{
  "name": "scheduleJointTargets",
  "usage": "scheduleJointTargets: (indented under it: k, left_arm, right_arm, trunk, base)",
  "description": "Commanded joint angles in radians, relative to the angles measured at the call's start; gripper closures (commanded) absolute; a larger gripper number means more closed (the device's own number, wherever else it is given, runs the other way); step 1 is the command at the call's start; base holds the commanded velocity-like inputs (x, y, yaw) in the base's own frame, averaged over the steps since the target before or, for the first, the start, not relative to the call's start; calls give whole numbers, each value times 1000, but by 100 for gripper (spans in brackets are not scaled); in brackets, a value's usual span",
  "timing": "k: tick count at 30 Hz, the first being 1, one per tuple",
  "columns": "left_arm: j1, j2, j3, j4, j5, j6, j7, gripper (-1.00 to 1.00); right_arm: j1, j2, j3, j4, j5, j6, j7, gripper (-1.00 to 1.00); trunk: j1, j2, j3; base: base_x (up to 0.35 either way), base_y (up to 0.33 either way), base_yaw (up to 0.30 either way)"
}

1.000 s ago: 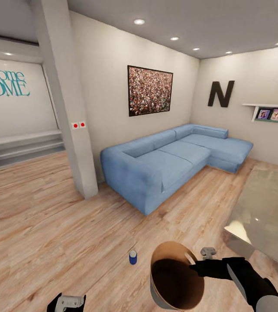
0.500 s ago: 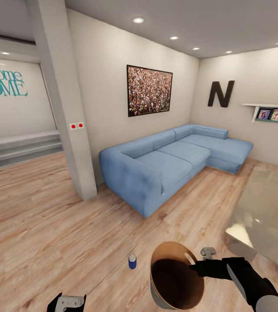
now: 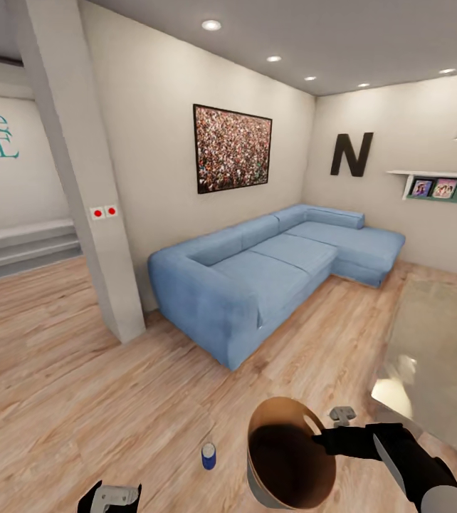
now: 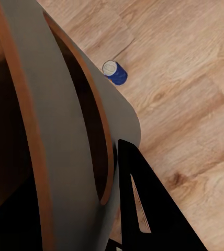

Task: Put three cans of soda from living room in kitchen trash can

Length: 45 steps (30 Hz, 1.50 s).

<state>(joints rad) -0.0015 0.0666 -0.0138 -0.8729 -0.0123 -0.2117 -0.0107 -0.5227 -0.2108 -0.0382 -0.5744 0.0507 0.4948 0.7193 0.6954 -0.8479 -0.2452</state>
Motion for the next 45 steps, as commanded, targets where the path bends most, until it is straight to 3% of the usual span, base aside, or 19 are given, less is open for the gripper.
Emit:
scheduleJointTargets:
  k: [1, 14, 28, 32, 35, 37, 41, 42, 45]
  left_arm:
    - [0, 0, 0, 0, 0, 0, 0, -100]
    - [0, 0, 0, 0, -1, 0, -1, -100]
    - [-6, -2, 0, 15, -5, 8, -3, -100]
    - [-9, -4, 0, 64, -6, 11, -2, -100]
    - [-18, -9, 2, 176, -7, 12, -2, -100]
    - [-28, -10, 0, 207, -7, 13, -2, -100]
    - [-42, -10, -54, 249, -7, 13, -3, -100]
    - [-46, -8, -119, 261, -7, 14, -3, -100]
    - [-48, -5, -151, 267, -6, 14, -3, -100]
  right_arm:
    - [-1, 0, -2, -1, -14, 5, 2, 100]
    - [-1, 4, 0, -1, -13, 5, -1, 100]
    - [0, 8, 5, 1, -5, 6, -5, 100]
    - [0, 9, 8, 1, -4, 7, -6, 100]
    - [0, 10, 9, 3, -4, 7, -6, 100]
    - [0, 10, 10, 3, -3, 7, -6, 100]
    - [0, 10, 10, 3, -3, 7, -6, 100]
    - [0, 10, 11, 3, -1, 7, -6, 100]
    - [0, 10, 11, 3, -1, 7, -5, 100]
  trunk:
    - [0, 0, 0]
    - [0, 0, 4]
    - [0, 0, 5]
    - [0, 0, 5]
    - [0, 0, 5]
    - [0, 0, 5]
    - [0, 0, 5]
    - [0, 0, 5]
    - [0, 0, 5]
  base:
    - [326, 0, -243]
    - [326, 0, -239]
    - [269, 0, -38]
    - [263, 45, -1]
    - [302, 57, 0]
    - [313, 31, 0]
    - [319, 14, 0]
    - [323, 4, 0]
    - [324, 2, 0]
